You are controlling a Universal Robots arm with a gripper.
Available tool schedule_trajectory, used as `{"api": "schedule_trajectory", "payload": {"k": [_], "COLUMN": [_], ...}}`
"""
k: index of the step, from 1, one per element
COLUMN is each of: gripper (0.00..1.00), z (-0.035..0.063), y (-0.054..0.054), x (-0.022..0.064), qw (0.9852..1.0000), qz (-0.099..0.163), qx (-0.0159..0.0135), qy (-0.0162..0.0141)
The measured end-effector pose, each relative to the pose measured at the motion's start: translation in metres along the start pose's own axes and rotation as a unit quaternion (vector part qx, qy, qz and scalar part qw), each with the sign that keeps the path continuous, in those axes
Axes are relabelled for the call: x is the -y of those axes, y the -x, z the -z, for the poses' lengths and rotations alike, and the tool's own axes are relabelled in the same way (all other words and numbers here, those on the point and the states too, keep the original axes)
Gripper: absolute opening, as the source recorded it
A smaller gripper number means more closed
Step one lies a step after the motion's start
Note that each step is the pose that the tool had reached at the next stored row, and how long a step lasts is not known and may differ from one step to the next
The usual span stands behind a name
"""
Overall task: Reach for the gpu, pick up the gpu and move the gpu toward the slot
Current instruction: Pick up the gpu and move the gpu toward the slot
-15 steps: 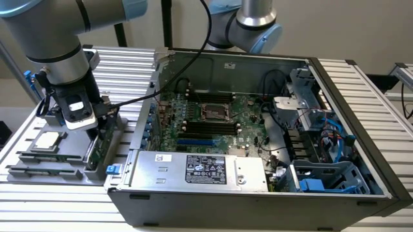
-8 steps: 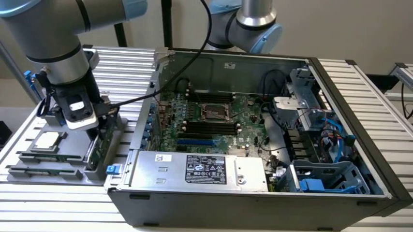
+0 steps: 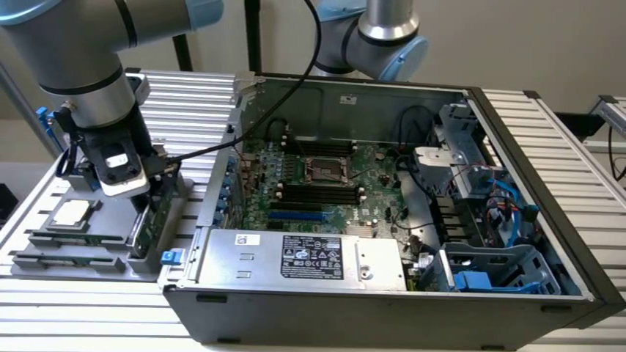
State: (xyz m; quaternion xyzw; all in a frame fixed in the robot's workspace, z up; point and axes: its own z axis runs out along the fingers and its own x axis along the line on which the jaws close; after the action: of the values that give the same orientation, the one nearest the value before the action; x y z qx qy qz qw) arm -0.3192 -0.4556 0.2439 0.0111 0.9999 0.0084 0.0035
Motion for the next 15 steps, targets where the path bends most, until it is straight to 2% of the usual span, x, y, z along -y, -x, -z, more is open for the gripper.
{"api": "schedule_trajectory", "payload": {"k": [9, 15], "gripper": [0.26, 0.26], "z": [0.0022, 0.0141], "y": [0.0, 0.0], "x": [0.0, -0.0002], "qw": [1.0, 1.0], "qz": [0.0, 0.0], "qx": [-0.0001, -0.0005], "qy": [0.0, 0.0001]}}
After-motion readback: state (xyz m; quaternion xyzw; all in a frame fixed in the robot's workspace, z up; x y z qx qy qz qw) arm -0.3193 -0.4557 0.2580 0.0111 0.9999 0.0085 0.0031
